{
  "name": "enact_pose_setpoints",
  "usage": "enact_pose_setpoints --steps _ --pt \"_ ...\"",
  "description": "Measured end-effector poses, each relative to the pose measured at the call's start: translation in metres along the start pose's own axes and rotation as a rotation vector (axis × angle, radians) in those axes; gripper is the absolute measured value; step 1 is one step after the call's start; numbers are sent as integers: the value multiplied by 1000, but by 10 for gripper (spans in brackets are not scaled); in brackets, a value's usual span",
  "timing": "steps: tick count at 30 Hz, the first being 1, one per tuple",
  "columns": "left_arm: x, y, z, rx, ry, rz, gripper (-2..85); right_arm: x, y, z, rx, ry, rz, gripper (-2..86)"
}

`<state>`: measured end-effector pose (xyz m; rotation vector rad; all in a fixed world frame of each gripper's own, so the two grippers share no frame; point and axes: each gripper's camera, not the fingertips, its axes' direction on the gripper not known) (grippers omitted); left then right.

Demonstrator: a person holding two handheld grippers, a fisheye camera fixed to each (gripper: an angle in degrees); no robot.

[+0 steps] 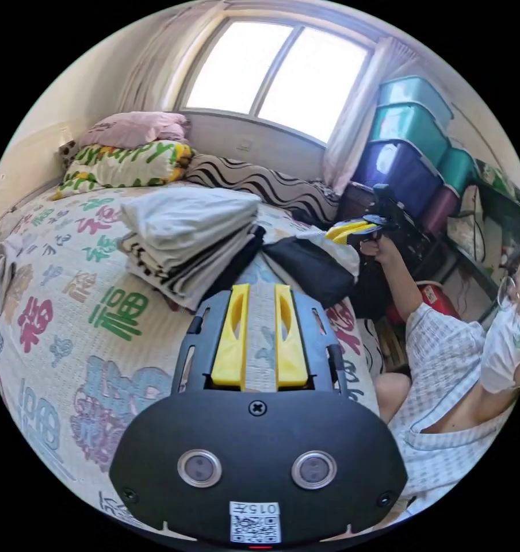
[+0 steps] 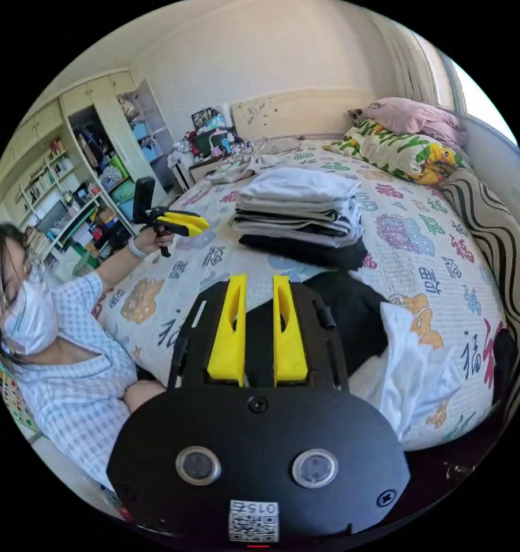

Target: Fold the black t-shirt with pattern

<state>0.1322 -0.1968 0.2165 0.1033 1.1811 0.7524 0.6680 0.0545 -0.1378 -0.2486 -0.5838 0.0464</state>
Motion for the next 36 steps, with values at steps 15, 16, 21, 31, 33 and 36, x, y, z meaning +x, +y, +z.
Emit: enact_pose_setpoints --steps 15,16,21,31,33,36 --pt "124 79 119 -38 106 -85 147 -100 47 23 5 59 -38 -4" --pt "129 83 115 -10 99 -99 152 -108 46 19 22 42 -53 -4" --pt "170 121 84 216 16 -198 172 -181 43 -11 192 -147 -191 -5" --pt "244 280 -35 227 -388 -158 32 -263 86 -32 363 -257 -297 -6" --pt "272 296 -71 190 -453 -120 16 -286 98 -34 394 -252 -336 -6" --pt "336 305 -129 217 -648 -24 7 -313 118 -46 471 -238 -399 -6"
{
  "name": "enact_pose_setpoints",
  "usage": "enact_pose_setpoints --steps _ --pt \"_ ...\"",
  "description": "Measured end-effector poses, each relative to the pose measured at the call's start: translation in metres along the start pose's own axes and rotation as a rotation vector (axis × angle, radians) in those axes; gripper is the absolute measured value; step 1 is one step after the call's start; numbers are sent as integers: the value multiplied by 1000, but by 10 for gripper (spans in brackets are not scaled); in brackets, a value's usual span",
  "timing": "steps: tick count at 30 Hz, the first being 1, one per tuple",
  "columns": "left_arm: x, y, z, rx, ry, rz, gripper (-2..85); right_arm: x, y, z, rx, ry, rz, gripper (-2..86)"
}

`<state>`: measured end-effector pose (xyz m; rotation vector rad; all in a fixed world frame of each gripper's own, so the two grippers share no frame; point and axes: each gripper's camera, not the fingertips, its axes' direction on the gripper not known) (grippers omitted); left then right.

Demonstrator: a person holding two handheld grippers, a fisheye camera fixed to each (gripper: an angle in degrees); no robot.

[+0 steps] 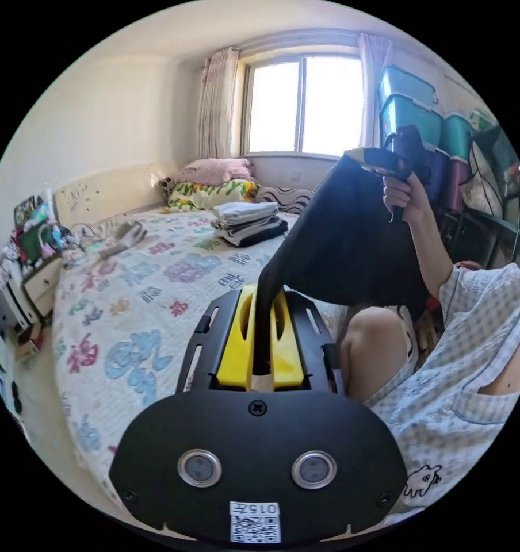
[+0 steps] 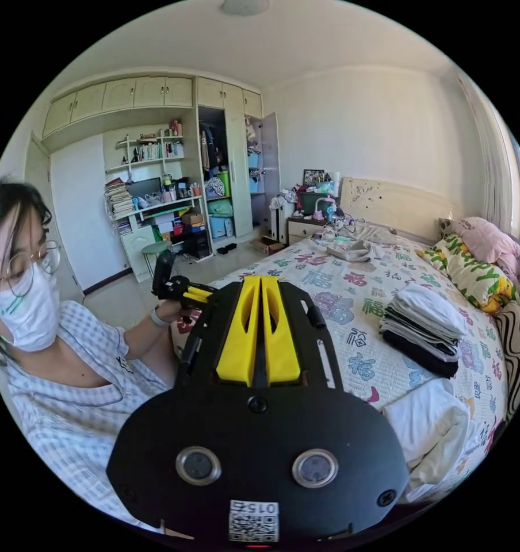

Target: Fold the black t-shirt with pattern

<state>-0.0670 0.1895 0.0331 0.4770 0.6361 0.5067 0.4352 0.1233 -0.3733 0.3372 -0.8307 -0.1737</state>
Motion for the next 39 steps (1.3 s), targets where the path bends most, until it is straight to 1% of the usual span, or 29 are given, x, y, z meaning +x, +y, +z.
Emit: enact_pose_setpoints --steps 1,3,6,7,9,11,13,14,15,16,17,18,19,20,21,22,23,24,25,26,29,31,33,34,35,37,38,39 --pt "3 -2 -18 16 -22 14 7 -6 1 -2 16 -8 -13 -7" --pt "13 -12 -84 72 -55 81 5 -27 1 -7 76 -33 -71 -7" --pt "27 -19 -143 115 -113 168 6 -41 -6 4 123 -59 -128 -7" --pt "29 -21 -149 104 -137 179 6 -41 -9 10 124 -63 -135 -7" --pt "30 -23 -154 23 -245 194 9 -34 -22 44 99 -58 -135 -5" --pt "18 -20 -144 -42 -285 166 14 -19 -31 82 45 -39 -106 -4" --pt "-6 -12 -123 -101 -280 104 22 4 -37 130 -56 -32 -70 -1" --pt "-29 -3 -104 -145 -261 56 30 22 -37 170 -168 -24 -44 2" --pt "-54 11 -80 -194 -251 0 45 44 -31 207 -246 26 11 8" --pt "-69 19 -69 -223 -247 -40 53 54 -26 223 -274 45 41 11" --pt "-95 38 -50 -296 -234 -128 70 73 -14 249 -346 -18 118 30" --pt "-111 54 -46 -328 -214 -185 83 82 0 265 -368 -223 140 45" --pt "-115 60 -49 -318 -198 -199 87 84 6 268 -357 -328 131 51" --pt "-115 65 -64 -265 -172 -193 90 85 18 275 -345 -477 106 62" --pt "-109 64 -80 -220 -154 -154 91 84 19 284 -425 -526 78 70" --pt "-104 62 -86 -209 -141 -122 90 81 18 288 -476 -520 50 74" --pt "-92 59 -94 -200 -112 -54 89 76 15 295 -541 -455 11 83" --pt "-80 56 -95 -197 -86 0 91 73 13 300 -559 -384 -2 86" --pt "-73 54 -92 -200 -67 25 91 72 13 302 -563 -363 -7 87" --pt "-60 49 -81 -224 -5 66 95 72 14 309 -589 -358 -10 86" --pt "-14 34 -28 -378 221 184 99 79 16 324 -654 -370 2 87" --pt "20 31 -2 -440 230 289 98 85 16 328 -646 -366 24 88" --pt "53 31 25 -514 173 436 85 93 17 330 -646 -361 43 87" --pt "57 31 31 -535 153 469 79 95 18 330 -645 -354 46 86" --pt "57 27 35 -540 126 490 61 100 19 329 -641 -340 54 86" --pt "39 14 30 -522 199 428 34 107 21 326 -634 -319 69 85" --pt "20 4 22 -494 264 351 22 112 21 323 -622 -307 83 85" --pt "-1 -3 9 -444 275 278 14 118 23 319 -609 -298 98 85"
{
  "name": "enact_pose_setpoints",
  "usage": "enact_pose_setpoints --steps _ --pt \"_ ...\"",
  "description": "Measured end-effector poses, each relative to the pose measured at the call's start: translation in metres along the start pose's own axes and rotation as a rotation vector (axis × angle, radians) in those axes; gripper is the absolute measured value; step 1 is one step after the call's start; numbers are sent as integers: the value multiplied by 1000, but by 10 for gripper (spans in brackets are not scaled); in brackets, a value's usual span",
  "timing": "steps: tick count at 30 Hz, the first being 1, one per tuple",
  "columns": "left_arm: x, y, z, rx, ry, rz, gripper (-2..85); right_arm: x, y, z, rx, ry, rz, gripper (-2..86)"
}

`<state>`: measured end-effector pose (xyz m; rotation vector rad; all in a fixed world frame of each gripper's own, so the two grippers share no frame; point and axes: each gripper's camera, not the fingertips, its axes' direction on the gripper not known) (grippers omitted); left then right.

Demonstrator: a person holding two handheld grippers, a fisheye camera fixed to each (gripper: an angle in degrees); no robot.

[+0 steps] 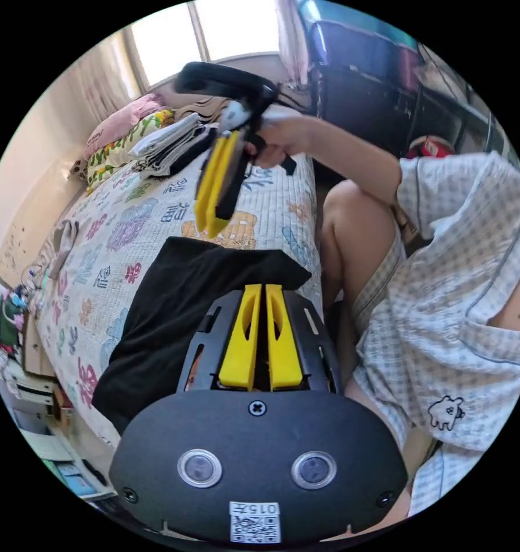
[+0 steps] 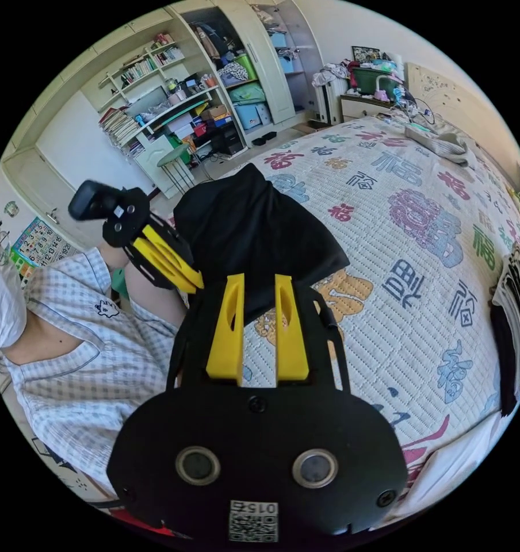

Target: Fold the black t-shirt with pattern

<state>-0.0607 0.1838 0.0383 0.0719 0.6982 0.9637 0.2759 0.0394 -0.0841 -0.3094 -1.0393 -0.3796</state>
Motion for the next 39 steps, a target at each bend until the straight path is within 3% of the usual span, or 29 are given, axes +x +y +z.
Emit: enact_pose_setpoints --steps 5,9,13,17,18,22,27,33,39 --pt "-63 54 -78 246 -205 -293 1 21 11 -2 -13 -54 30 90" --pt "-109 125 -123 434 -195 -550 -5 28 8 27 -108 -207 19 109" --pt "-117 152 -142 518 -177 -597 -6 30 -2 61 -181 -241 77 118" --pt "-110 151 -151 538 -155 -556 -6 47 -4 63 50 -445 223 71" --pt "-107 150 -154 541 -162 -541 -6 48 -7 73 21 -469 215 37" --pt "-93 155 -173 603 -186 -503 -7 30 -11 57 21 -311 117 9" --pt "-43 180 -243 850 -284 -438 -7 -17 18 -38 345 -7 18 0" --pt "27 216 -311 1111 -397 -368 -7 -90 70 -116 690 221 -55 -3" --pt "40 239 -340 1277 -262 -325 -8 -147 109 -147 866 324 -165 -3"
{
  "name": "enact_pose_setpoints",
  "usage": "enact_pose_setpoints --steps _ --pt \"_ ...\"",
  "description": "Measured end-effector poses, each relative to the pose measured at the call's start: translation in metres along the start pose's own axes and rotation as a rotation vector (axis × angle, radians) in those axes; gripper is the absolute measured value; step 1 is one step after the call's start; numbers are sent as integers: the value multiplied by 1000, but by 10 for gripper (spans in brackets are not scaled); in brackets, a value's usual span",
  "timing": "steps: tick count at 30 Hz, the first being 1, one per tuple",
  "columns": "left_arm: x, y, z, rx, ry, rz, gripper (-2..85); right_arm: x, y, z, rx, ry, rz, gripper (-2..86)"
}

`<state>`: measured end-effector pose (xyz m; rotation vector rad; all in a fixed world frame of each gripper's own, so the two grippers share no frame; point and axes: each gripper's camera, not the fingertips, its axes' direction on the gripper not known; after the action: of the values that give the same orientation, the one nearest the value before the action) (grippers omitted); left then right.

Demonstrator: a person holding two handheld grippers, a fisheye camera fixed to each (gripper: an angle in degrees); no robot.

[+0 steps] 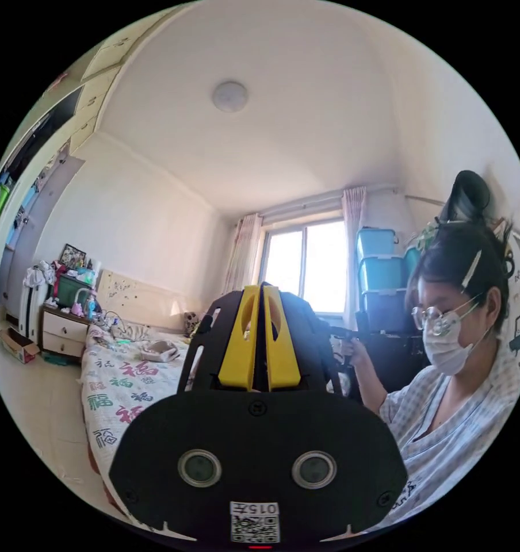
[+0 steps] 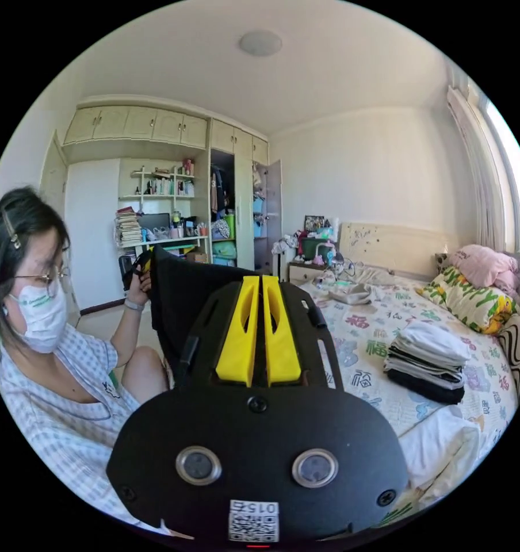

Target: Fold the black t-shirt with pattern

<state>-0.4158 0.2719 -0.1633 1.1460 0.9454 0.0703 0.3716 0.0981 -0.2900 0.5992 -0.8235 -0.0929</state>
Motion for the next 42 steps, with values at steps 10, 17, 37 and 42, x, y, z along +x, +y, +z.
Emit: enact_pose_setpoints --steps 10,17,37,42 --pt "-87 45 56 -234 -282 -169 -6 43 34 132 -336 126 106 3" --pt "-169 115 96 -645 -550 -249 10 86 96 186 -500 -261 233 56" --pt "161 346 177 -1560 -23 776 58 -118 212 163 -1065 -137 -418 50" --pt "184 353 168 -1482 -133 838 9 -106 195 141 -955 -135 -270 -5"
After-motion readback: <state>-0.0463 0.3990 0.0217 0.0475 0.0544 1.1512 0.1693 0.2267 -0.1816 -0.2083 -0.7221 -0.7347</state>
